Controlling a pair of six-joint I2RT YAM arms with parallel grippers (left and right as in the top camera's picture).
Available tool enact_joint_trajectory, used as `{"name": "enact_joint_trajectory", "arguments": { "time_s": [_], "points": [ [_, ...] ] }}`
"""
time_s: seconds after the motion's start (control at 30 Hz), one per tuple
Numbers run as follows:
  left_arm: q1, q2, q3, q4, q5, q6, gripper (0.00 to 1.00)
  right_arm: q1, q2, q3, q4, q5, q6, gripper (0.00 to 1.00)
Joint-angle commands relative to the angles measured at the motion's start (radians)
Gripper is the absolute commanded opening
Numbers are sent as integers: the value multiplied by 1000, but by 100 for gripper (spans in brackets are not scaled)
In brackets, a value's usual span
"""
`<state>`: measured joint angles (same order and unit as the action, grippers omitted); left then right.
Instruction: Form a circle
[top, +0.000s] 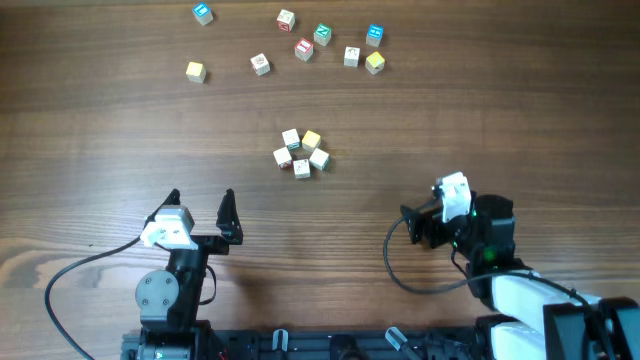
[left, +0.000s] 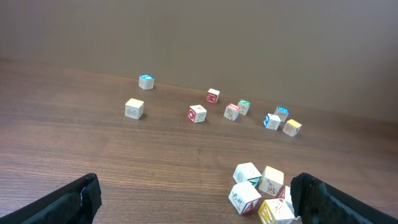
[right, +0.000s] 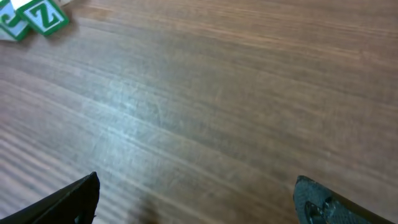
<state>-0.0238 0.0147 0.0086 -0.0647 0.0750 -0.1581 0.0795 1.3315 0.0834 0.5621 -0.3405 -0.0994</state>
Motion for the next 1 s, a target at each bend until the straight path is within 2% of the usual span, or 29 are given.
{"name": "enact_joint_trajectory", "arguments": {
  "time_s": [0.0, 0.1, 0.23, 0.5, 0.6, 0.83, 0.87, 0.97],
  "points": [
    [6, -9, -3, -8, -6, 19, 100, 2, -70, -34, 7, -24, -5, 100],
    [6, -9, -3, -8, -6, 19, 100, 2, -146, -76, 7, -24, -5, 100],
    [6, -9, -3, -8, -6, 19, 100, 2, -265, -79, -92, -20, -7, 100],
    [6, -9, -3, -8, -6, 19, 100, 2, -783, -79, -524, -20, -6, 100],
    [6, -9, -3, -8, -6, 19, 100, 2, -928, -78, -536, -17, -5, 100],
    [6, -9, -3, -8, -6, 19, 100, 2, -1019, -78, -535, -17, -3, 100],
    [6, -9, -3, -8, -5, 19, 100, 2, -1096, -78, -535, -17, -3, 100],
    [6, -9, -3, -8, -6, 19, 100, 2, -1185, -78, -534, -17, -4, 100]
  ]
}}
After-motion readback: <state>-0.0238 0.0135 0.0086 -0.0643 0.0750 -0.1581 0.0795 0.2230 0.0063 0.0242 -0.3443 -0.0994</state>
